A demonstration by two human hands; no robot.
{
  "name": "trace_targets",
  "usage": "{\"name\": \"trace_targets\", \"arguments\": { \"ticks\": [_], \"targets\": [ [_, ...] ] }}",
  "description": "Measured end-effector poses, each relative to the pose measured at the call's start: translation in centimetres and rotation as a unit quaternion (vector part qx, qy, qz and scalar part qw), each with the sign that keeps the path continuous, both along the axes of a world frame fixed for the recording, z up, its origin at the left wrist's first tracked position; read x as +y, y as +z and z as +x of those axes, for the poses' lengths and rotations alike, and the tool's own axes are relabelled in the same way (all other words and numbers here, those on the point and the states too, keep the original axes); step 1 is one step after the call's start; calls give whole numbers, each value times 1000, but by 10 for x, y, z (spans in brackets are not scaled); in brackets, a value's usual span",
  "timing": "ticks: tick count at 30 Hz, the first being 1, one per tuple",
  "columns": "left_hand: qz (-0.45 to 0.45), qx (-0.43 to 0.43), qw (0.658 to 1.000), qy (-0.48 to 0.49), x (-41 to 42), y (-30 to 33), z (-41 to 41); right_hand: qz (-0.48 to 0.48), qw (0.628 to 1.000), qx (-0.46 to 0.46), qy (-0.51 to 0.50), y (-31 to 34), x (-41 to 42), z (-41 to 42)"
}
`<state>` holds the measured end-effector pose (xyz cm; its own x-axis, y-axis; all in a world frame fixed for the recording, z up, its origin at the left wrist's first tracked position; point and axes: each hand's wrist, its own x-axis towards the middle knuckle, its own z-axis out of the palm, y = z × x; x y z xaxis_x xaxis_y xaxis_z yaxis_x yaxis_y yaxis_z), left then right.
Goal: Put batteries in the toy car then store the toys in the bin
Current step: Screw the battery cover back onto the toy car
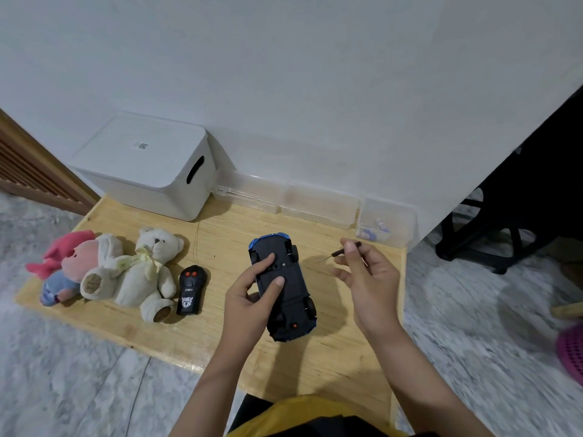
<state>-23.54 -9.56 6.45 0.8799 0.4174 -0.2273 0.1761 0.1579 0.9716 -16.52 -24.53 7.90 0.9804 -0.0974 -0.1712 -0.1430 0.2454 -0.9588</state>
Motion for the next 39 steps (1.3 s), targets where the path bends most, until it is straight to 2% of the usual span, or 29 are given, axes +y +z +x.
{"name": "trace_targets", "arguments": {
  "ticks": [5, 12, 18, 39],
  "targets": [
    [6, -19, 1000, -6, -7, 13, 6, -5, 996, -79, 37, 28, 10, -12],
    [3, -46, 999, -21, -15, 29, 8, -47, 990, -131, -18, 23, 18, -15],
    [4, -60, 998, -34, -15, 33, 8, -79, 980, -182, -28, 21, 23, -15],
    [-8, -42, 998, -36, -15, 36, 10, -145, 964, -224, -4, 22, 19, -12]
  ]
}}
